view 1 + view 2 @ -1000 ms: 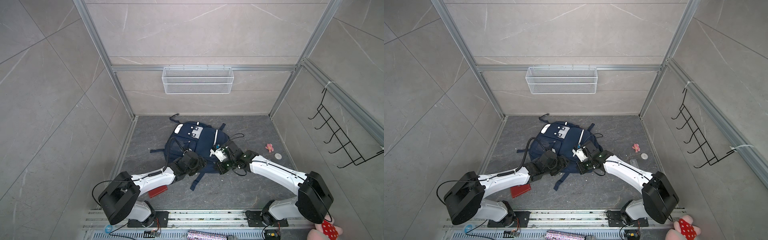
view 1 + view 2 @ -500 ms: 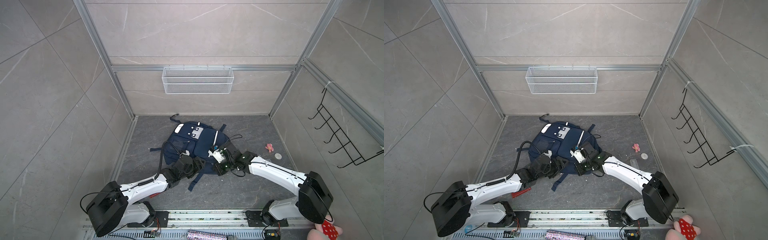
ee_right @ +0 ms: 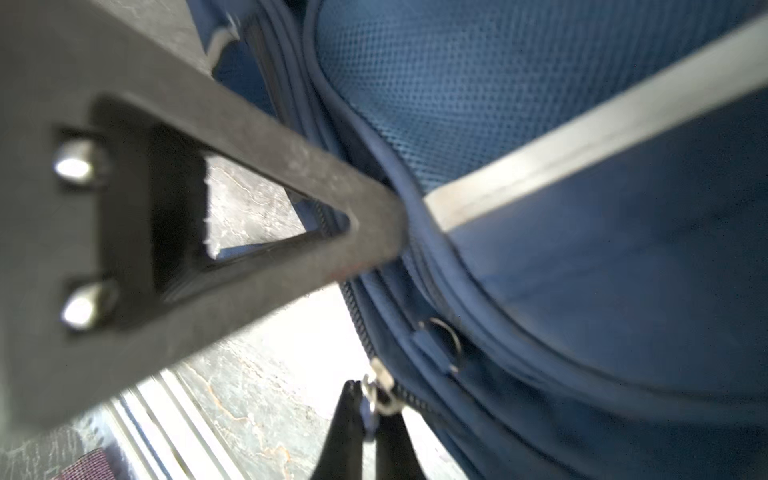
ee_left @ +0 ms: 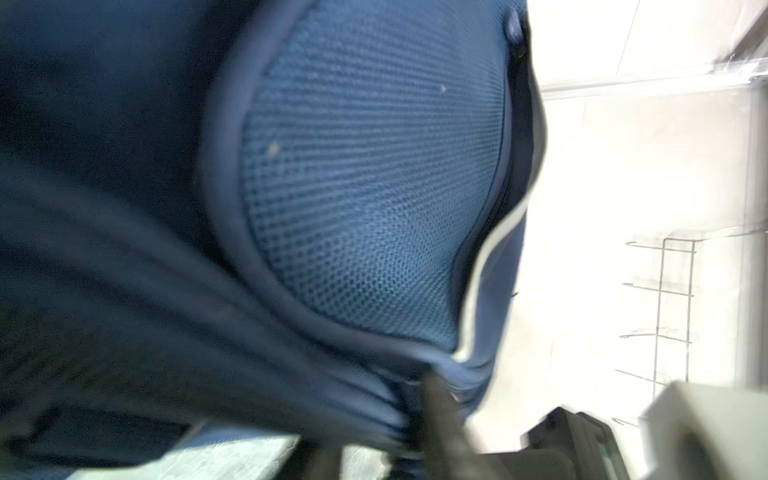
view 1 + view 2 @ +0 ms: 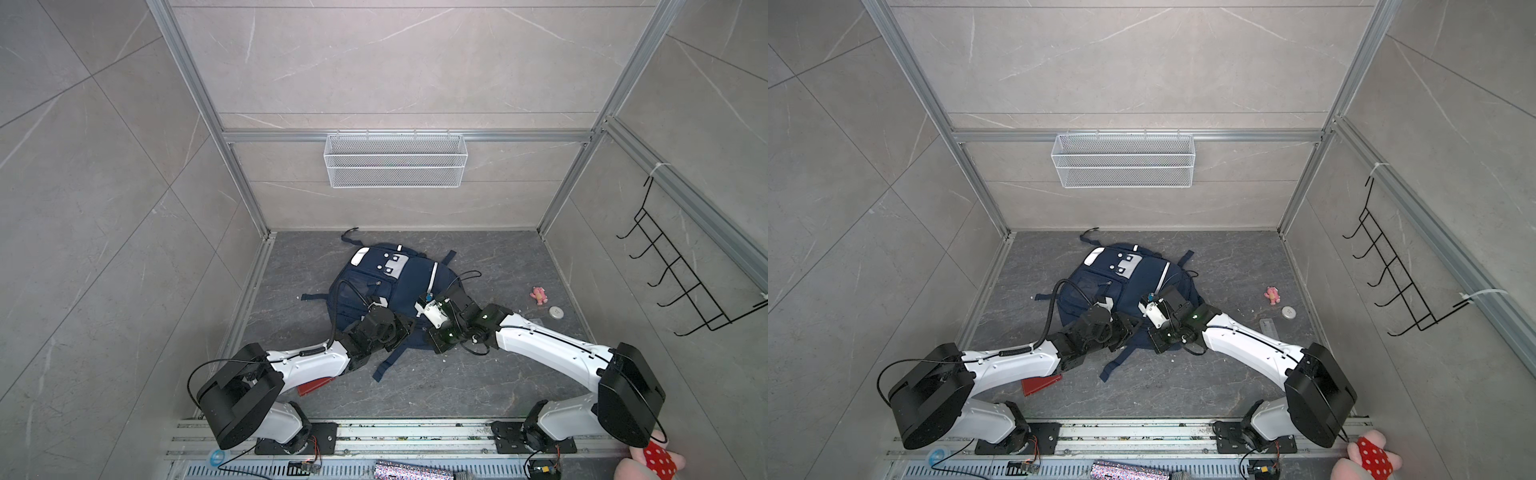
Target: Pack the student bag
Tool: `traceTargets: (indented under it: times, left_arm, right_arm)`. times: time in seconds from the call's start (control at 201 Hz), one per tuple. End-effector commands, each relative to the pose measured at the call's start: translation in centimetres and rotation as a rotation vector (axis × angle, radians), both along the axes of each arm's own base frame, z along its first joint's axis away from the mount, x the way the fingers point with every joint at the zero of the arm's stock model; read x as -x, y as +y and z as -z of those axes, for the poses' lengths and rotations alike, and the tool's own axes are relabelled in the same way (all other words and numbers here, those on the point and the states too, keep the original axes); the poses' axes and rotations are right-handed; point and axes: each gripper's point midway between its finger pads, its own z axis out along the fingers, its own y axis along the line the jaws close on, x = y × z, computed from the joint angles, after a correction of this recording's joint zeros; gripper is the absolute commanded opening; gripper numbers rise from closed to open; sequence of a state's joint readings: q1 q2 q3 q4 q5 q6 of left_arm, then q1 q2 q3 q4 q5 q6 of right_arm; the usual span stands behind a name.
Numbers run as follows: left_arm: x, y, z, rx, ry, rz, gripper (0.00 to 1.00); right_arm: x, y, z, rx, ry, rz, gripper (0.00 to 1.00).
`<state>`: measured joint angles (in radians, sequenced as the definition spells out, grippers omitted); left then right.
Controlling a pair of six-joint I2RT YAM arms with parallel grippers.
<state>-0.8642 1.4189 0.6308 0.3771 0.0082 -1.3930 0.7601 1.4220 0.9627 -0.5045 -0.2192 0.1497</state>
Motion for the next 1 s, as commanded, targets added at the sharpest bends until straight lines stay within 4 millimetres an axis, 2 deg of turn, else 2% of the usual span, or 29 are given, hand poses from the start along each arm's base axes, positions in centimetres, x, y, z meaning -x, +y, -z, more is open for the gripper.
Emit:
traceTargets:
  times: [0.0,0.159,0.413,0.622,0.742,0.846,0.951,0.991]
  left_arm:
    - [-1.2,1.6,-0.7,-0.009,-0.044,-0.084,0.00]
    - [-1.3,5.8,0.1,-0.068,-0.028,-0.146,0.00]
    - [-1.9,12.5,0.2,-0.173,-0.003,-0.243,0.00]
    - [-3.5,17.3,-0.3,-0.234,-0.004,-0.318,0.00]
    - [-5.6,18.4,-1.3,-0.260,-0.025,-0.291,0.00]
    - [-7.8,17.1,-2.3,-0.311,-0.038,-0.190,0.00]
    - [-10.0,15.9,-2.3,-0.355,-0.039,-0.124,0.00]
    - [-10.8,15.9,-1.9,-0.374,-0.043,-0.125,0.08]
  right_arm:
    - [0.5,1.6,-3.8,-0.100,-0.058,-0.048,0.00]
    - [0.1,-0.8,-3.4,-0.022,-0.075,0.016,0.00]
    - [-2.2,-8.9,-1.2,0.185,-0.021,0.257,0.00]
    - [-5.1,-13.6,-2.4,0.250,-0.037,0.382,0.00]
    - [-5.9,-13.2,-4.0,0.262,-0.095,0.286,0.00]
    - [-5.9,-11.6,-5.0,0.205,-0.139,0.214,0.00]
    - [-4.7,-9.5,-5.0,0.195,-0.162,0.135,0.00]
    - [-4.0,-8.5,-4.8,0.199,-0.169,0.105,0.00]
